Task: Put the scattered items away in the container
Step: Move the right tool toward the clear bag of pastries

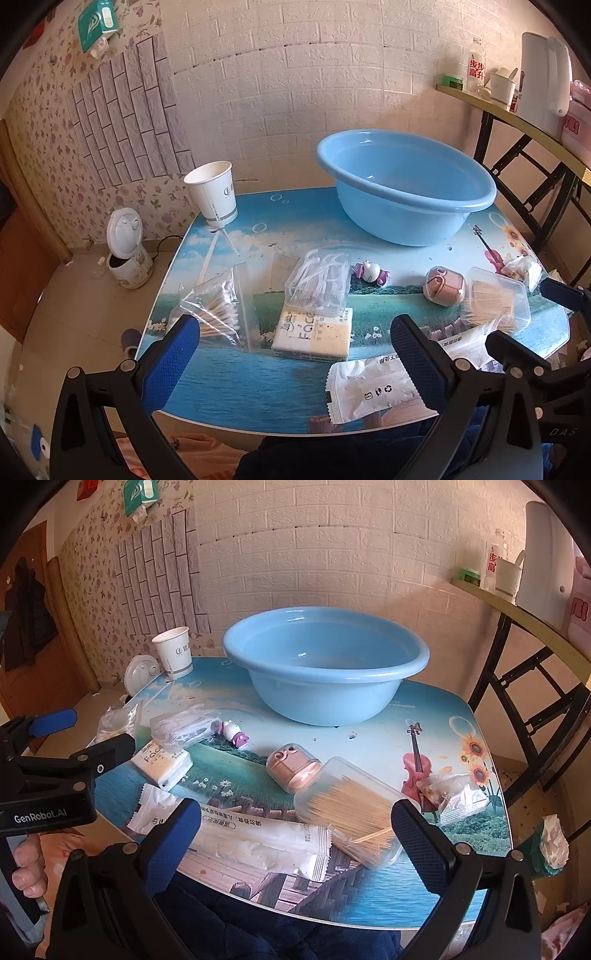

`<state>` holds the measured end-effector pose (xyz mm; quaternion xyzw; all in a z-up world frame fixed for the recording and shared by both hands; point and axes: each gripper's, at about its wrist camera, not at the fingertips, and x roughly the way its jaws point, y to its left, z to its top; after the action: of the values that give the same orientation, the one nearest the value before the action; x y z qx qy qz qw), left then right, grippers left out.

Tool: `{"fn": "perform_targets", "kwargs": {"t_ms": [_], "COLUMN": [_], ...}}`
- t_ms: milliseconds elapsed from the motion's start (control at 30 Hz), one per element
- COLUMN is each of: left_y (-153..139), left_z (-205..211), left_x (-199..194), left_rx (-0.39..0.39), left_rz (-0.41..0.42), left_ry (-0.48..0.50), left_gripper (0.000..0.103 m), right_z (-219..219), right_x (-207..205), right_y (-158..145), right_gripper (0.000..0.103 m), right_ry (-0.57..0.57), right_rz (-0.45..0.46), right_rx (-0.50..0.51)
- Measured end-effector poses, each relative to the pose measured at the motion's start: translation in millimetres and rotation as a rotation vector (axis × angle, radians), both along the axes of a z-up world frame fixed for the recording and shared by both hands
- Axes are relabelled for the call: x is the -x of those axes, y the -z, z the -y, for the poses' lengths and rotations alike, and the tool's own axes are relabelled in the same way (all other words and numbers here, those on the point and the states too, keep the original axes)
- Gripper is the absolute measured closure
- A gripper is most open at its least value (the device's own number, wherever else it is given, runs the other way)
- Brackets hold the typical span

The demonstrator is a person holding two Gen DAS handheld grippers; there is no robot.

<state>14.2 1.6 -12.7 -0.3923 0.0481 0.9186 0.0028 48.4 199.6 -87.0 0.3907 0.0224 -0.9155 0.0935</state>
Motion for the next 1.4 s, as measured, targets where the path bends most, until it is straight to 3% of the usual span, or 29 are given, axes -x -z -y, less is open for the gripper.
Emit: {"fn": "perform_targets", "kwargs": {"t_ms": [833, 1400], "left_y": [24.0, 60.2], "left_z": [68.1, 105.1], "left_x": [8.4, 33.1], "left_rx": [-0.026, -0.044], "left_rz": [0.031, 0.089], "left_ry": [-0.108, -0.2], "left_gripper": [0.0, 0.0], "right_z": [-22.0, -89.1], "right_x": [7.9, 25.4], "right_y": [12.3, 30.6], "right_gripper": [0.0, 0.0], "right_ry": [0.035, 0.234], "right_rz": [0.034, 0.081], "right_rx": [0.034, 0.014]}}
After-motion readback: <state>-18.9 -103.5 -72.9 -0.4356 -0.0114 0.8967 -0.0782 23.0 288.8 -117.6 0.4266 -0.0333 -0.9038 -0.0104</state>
